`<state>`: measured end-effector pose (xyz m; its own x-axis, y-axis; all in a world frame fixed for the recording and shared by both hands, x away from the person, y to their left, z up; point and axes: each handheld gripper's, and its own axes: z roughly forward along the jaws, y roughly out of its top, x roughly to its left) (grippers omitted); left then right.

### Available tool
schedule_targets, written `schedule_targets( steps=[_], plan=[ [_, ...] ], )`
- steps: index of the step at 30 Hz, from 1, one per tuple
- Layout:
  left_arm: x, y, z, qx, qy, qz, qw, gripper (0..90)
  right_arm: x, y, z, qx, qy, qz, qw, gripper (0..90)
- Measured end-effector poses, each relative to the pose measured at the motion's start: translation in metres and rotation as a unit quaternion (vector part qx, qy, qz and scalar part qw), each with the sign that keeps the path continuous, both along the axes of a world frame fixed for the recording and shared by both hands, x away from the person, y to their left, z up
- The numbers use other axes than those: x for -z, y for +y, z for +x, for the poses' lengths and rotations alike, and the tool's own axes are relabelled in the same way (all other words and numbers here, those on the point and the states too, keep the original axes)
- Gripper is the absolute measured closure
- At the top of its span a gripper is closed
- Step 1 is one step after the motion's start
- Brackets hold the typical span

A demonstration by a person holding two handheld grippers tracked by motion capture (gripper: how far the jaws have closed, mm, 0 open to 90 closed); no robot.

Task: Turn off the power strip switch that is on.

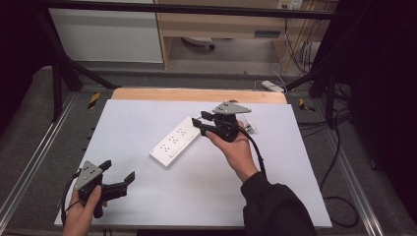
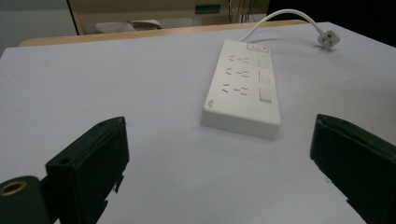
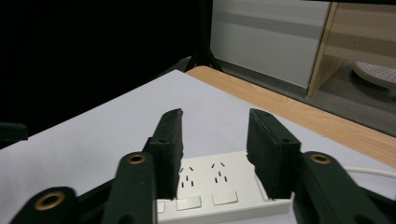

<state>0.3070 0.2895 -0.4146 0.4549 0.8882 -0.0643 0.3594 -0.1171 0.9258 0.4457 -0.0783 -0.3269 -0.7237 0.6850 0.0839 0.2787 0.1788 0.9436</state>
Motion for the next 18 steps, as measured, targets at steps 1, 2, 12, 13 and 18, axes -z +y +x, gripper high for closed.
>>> schedule_targets(
  steps=[1, 2, 12, 13, 18],
  plan=[
    [0.0, 0.0, 0.0, 0.0, 0.0, 0.0, 1.0, 4.4, 0.001, 0.002, 0.0, -0.003, -0.001, 0.001, 1.0, 62.3],
    [0.0, 0.0, 0.0, 0.0, 0.0, 0.0, 1.0, 4.4, 0.001, 0.002, 0.0, -0.004, -0.004, 0.001, 1.0, 64.9],
    [0.0, 0.0, 0.0, 0.002, 0.0, 0.001, 1.0, 4.4, 0.007, 0.012, 0.0, -0.016, -0.013, 0.002, 0.9998, 83.3],
    [0.0, 0.0, 0.0, 0.002, 0.001, 0.002, 1.0, 4.4, 0.007, 0.012, 0.0, -0.016, -0.013, 0.002, 0.9998, 83.3],
    [0.0, 0.0, 0.0, 0.001, 0.0, 0.002, 1.0, 4.4, 0.01, 0.015, 0.0, -0.021, -0.01, 0.001, 0.9997, 88.1]
  ],
)
